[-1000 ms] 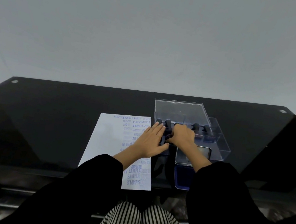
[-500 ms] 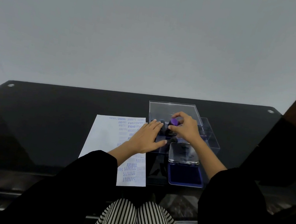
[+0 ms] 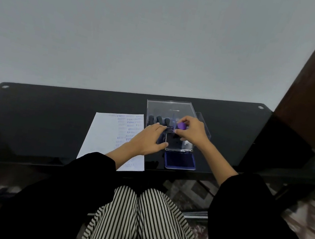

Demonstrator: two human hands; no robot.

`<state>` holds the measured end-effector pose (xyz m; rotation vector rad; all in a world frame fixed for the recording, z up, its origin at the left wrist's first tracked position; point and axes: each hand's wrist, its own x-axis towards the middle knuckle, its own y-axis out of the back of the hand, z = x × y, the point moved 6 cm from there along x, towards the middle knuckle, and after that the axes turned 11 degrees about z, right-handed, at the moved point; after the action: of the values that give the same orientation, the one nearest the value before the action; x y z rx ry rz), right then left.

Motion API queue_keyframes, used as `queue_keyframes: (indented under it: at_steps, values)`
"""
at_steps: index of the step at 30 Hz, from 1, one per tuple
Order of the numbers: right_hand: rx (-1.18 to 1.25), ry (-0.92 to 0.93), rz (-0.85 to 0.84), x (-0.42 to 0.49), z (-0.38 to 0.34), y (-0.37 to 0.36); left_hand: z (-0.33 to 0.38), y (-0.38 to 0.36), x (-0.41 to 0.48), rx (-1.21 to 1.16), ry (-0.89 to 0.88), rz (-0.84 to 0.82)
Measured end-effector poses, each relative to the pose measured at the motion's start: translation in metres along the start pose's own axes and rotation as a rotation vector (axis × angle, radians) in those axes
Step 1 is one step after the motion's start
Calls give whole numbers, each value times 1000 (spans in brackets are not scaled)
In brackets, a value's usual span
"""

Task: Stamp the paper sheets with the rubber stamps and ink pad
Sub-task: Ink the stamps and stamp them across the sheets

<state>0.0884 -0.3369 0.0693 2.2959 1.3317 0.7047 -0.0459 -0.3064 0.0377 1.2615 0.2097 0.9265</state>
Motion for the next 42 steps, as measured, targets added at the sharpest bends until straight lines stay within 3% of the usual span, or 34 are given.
queue_keyframes:
  at_steps: [14, 28, 42]
  values:
    - [-152, -2, 28, -44, 48, -10, 9, -59, -52, -13, 168, -50]
    - [-388, 140, -160, -49, 55, -52, -6, -80, -46, 15, 226, -47]
    - [-448, 321, -6, -54, 53, -54, -8, -95, -48, 124, 168, -109]
